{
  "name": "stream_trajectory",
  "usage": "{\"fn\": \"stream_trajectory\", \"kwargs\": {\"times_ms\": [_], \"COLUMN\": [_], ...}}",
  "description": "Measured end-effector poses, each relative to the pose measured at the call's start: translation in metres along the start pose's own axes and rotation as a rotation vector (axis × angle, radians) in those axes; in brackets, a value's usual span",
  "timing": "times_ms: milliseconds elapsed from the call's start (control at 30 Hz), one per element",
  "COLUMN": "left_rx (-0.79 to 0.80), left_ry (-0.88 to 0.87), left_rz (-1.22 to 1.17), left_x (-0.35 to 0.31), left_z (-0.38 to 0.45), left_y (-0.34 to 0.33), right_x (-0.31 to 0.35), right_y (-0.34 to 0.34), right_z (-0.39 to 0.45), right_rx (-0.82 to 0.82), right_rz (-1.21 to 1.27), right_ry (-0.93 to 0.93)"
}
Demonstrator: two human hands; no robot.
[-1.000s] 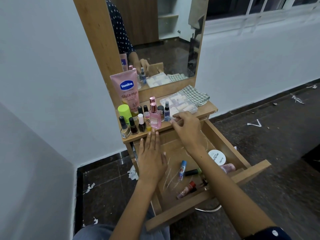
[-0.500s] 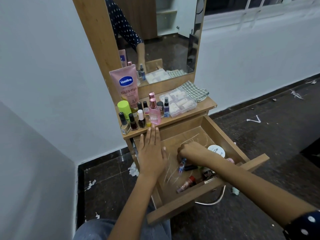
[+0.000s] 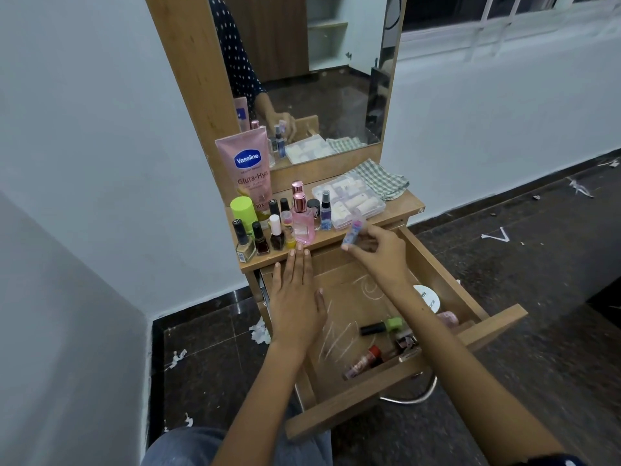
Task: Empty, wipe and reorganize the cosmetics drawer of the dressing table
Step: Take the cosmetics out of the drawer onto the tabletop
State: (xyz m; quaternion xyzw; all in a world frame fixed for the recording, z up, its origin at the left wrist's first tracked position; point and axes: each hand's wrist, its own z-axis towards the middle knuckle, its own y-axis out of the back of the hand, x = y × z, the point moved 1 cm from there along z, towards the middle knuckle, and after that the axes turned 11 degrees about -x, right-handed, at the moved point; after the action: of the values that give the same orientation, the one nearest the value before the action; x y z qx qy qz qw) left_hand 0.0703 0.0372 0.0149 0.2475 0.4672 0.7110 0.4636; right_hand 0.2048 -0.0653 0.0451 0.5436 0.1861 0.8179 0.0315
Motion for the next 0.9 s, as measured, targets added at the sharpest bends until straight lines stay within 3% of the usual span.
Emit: {"fn": "stream_trajectory", "kwargs": {"times_ms": [200,467,600,700,900], "left_rx": [0.010,0.028,0.008,-0.012,-0.031], "left_ry": [-0.003,0.006,0.007,-0.005,-0.023], "left_rz": [-0.008,0.061,0.048,0.052,0.016], "left_x": [0.000,0.002,0.002,0.003,0.004], "left_z": [-0.001,0.000,0.000,0.000,-0.001], "left_y": [-0.003,-0.007,-0.007,-0.009,-0.011], "right_x": [0.023,0.031,0.019,0.002,-0.033], "right_y": [-0.042,-0.052,-0.036,-0.004,0.041], "right_z": [0.007,0.007,0.006,0.003,-0.010], "right_rx": [-0.133,-0.152,-0.111,0.060,0.734], "right_rz": [-0.088,-0.113,-0.120,-0.238,-0.719], "right_ry": [0.041,0.006,0.096,0.191,0.178]}}
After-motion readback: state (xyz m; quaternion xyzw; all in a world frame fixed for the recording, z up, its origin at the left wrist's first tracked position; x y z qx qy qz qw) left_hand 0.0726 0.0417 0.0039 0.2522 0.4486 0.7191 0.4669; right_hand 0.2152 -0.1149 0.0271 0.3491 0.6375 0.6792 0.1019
